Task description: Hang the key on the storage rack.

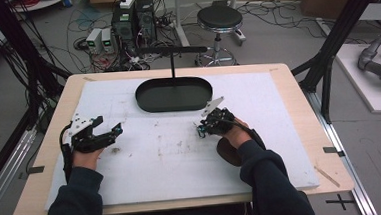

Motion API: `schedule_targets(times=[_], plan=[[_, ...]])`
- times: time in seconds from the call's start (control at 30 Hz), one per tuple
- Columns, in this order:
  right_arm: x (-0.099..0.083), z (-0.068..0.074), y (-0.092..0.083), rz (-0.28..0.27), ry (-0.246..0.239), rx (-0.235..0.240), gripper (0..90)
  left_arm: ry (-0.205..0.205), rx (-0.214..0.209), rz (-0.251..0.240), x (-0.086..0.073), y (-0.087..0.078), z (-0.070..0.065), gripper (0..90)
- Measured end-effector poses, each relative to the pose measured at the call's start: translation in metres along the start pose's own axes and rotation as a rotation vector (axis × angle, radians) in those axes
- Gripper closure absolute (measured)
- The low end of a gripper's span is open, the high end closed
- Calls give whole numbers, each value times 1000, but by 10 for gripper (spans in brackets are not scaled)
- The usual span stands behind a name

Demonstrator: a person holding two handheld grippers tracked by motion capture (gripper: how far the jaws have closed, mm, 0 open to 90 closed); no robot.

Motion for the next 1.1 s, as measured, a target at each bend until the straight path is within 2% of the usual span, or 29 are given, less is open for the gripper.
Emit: schedule_targets(times=[0.03,0.1,0.13,0.17,0.23,0.33,0.43,0.47,0.5,0.53,0.67,0.7,0.8,1.0,1.1], plan=[[-1,-1,-1,-4,22,0,729,-1,-1,0,0,0,0,214],[-3,-4,-1,-1,121,9,629,0,0,0,0,0,0,214],[-3,-4,-1,-1,121,9,629,0,0,0,0,0,0,215],[-3,-3,0,-3,181,32,620,-1,0,0,0,0,0,215],[0,0,1,-14,166,37,621,1,2,0,0,0,0,215],[8,8,3,-40,115,60,590,0,0,1,0,0,0,215],[14,16,10,-23,66,54,563,-1,0,0,0,0,0,216],[15,18,14,-3,47,32,582,0,-1,1,0,0,0,216],[15,18,14,-3,47,32,582,0,-1,1,0,0,0,216],[14,17,20,53,26,-24,719,-1,-1,1,0,0,0,216],[10,9,16,70,61,-62,853,-2,-2,0,0,0,0,216],[8,8,15,63,73,-51,869,-2,-1,1,0,0,0,216],[4,3,9,64,92,-59,890,0,-2,3,0,0,0,216],[-1,-3,1,24,142,-31,885,-3,-1,2,0,0,0,216],[-4,-5,-1,24,163,-15,886,-5,-2,2,0,0,0,217]])
Point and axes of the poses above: each handheld gripper's, and its own axes: y roughly forward along the jaws, x roughly out of its top, z roughly to its left, the point moved 7 cm from there along y, roughly forward along the jaws, and after that the axes turned 12 degrees about -y, right-handed, at the moved point
